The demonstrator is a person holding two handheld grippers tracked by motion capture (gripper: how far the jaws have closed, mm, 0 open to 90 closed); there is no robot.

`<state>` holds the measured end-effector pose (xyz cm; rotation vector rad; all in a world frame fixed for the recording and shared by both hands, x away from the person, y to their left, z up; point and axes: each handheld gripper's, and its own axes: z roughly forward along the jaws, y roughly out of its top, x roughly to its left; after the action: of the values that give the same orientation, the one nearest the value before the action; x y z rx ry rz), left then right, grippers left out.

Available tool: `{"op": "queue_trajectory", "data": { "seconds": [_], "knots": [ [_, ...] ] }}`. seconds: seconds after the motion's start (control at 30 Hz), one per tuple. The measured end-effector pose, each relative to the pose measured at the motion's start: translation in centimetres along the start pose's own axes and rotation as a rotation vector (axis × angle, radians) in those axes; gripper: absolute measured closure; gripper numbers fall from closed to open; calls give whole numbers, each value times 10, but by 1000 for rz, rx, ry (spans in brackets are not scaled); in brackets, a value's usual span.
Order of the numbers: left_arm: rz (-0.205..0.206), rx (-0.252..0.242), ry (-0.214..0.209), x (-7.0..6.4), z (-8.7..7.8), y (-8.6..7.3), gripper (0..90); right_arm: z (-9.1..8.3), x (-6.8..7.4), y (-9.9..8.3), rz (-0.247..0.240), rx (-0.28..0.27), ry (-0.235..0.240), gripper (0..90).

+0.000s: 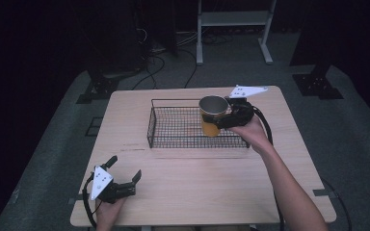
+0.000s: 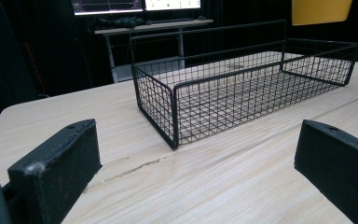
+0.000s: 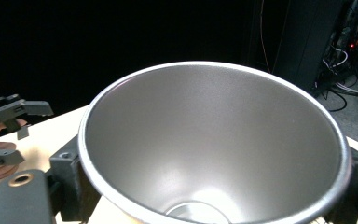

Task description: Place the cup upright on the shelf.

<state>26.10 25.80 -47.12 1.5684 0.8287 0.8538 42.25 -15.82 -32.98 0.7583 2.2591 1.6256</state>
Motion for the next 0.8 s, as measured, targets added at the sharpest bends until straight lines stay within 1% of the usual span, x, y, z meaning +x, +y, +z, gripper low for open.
{"op": "queue_trajectory", "data": {
  "seconds": [0.03,0.07,0.1,0.13,0.2,0.23,0.27,0.33,0.37,0.53,0.57,0.67,0.8],
  "knots": [
    [0,1,-1,0,0,0,0,2,-3,1,-1,3,-8,125],
    [0,1,-1,0,0,0,0,2,-3,1,-1,3,-8,125],
    [0,1,-1,0,0,0,0,4,-7,2,0,6,-10,125],
    [0,1,-1,0,0,0,0,4,-7,2,0,6,-10,125],
    [-1,1,-2,0,0,0,0,6,-13,3,14,7,-6,125],
    [-1,1,-2,0,0,0,0,6,-13,3,14,7,-6,125],
    [-2,0,-3,0,0,0,0,7,-16,3,15,9,-10,125],
    [-2,-1,-3,0,0,0,0,8,-18,4,20,8,-9,125],
    [-2,-1,-3,0,0,0,0,9,-22,5,29,9,2,125],
    [-4,-2,-3,1,0,0,0,12,-26,5,19,-2,-7,125],
    [-4,-2,-3,1,0,0,0,14,-30,6,19,15,-5,124],
    [-7,-3,-2,1,0,0,0,16,-33,7,23,13,-8,125],
    [-8,-5,-3,1,0,0,0,20,-36,11,8,10,-5,124]
  ]
}}
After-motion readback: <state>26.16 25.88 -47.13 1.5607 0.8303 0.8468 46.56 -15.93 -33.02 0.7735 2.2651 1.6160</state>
